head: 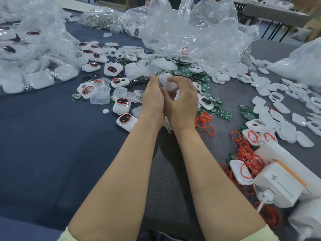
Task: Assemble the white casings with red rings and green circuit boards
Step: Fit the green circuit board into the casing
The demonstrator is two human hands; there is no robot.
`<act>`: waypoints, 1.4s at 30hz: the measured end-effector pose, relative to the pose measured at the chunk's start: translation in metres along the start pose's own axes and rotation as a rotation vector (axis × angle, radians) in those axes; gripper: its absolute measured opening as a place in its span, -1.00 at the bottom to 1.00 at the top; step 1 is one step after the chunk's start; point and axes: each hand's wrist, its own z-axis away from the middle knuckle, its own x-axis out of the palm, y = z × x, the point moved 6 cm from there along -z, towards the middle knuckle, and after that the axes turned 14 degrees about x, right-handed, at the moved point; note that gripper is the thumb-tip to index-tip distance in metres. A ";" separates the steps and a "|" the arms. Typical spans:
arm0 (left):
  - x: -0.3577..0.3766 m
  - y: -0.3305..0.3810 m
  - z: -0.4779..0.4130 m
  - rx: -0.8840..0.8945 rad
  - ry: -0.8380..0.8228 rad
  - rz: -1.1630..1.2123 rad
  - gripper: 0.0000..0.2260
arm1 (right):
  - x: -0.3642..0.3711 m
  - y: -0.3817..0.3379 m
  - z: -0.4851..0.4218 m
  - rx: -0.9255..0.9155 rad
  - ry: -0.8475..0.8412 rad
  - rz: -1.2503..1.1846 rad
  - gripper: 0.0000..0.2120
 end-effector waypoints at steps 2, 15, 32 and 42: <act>0.000 0.002 -0.001 0.049 -0.018 -0.064 -0.70 | 0.002 -0.001 0.000 -0.004 0.001 0.016 -0.76; -0.007 0.012 0.001 0.231 -0.041 -0.136 -0.84 | 0.006 -0.008 0.006 -0.074 0.012 0.149 -0.82; 0.004 0.014 0.008 0.220 -0.284 -0.377 -0.75 | -0.012 0.022 -0.025 0.323 -0.247 -0.248 -0.85; 0.010 0.018 0.013 0.362 -0.365 -0.503 -0.79 | -0.013 0.035 -0.029 0.400 -0.178 -0.477 -0.90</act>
